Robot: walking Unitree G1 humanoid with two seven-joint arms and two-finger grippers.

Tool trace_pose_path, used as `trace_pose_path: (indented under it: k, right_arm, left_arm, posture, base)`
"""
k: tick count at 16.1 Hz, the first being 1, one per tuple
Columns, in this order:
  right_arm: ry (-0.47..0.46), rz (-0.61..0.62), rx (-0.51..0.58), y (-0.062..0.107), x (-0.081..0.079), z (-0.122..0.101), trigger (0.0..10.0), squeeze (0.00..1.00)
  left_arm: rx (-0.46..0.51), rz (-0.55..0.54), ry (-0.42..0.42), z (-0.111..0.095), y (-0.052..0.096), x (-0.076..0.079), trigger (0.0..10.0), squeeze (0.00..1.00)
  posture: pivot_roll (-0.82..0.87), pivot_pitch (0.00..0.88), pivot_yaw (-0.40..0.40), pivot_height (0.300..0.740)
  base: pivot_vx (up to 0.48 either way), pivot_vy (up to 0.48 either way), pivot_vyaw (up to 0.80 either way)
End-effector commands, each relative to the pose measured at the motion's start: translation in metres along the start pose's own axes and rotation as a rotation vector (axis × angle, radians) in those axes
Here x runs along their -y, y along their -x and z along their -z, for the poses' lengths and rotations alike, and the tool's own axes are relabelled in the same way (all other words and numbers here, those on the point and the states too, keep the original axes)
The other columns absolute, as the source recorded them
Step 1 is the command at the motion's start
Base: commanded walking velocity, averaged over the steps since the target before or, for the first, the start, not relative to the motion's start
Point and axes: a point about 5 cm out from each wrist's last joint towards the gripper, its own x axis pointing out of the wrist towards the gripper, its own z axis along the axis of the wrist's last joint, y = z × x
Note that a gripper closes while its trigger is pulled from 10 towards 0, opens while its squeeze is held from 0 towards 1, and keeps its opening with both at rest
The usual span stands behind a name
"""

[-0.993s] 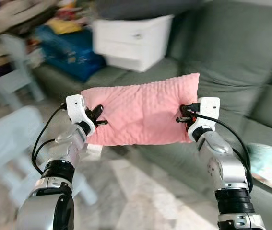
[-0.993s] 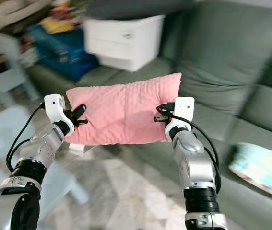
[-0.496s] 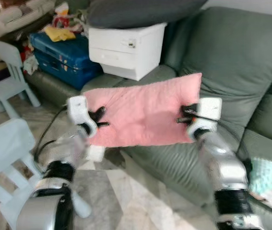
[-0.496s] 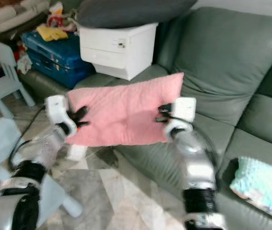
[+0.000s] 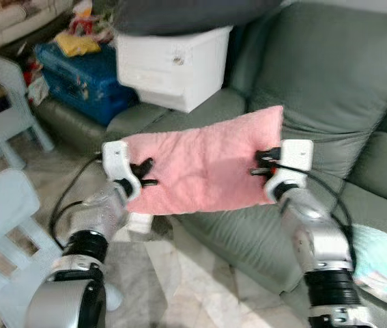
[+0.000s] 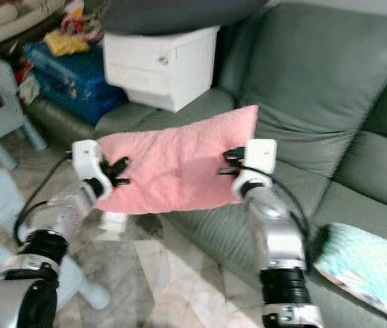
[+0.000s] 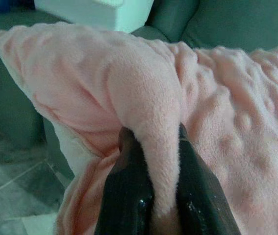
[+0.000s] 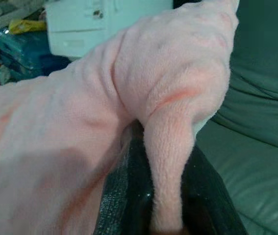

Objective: Move the pillow to the sofa

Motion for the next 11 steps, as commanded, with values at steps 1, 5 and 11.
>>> trace_pose_path:
  k: [1, 5, 11]
  right_arm:
    - [0.009, 0.012, 0.024, -0.0004, 0.0023, -0.0075, 10.0, 0.0]
    - [0.013, 0.014, 0.024, -0.0005, 0.0026, -0.0078, 10.0, 0.0]
    - [0.013, 0.015, 0.024, -0.0004, 0.0025, -0.0076, 10.0, 0.0]
  left_arm:
    - [0.01, 0.017, -0.014, -0.0056, -0.0024, 0.0044, 10.0, 0.0]
    - [0.004, 0.021, -0.015, -0.0052, -0.003, 0.0061, 10.0, 0.0]
    - [-0.001, 0.02, -0.017, -0.0045, -0.0029, 0.0059, 10.0, 0.0]
  posture:
    - [-0.11, 0.0, 0.052, 0.74]
    - [-0.11, 0.0, 0.053, 0.74]
    - [-0.11, 0.0, 0.055, 0.74]
  base:
    - [0.0, 0.0, -0.76]
    - [0.0, 0.0, -0.75]
    - [0.0, 0.0, -0.75]
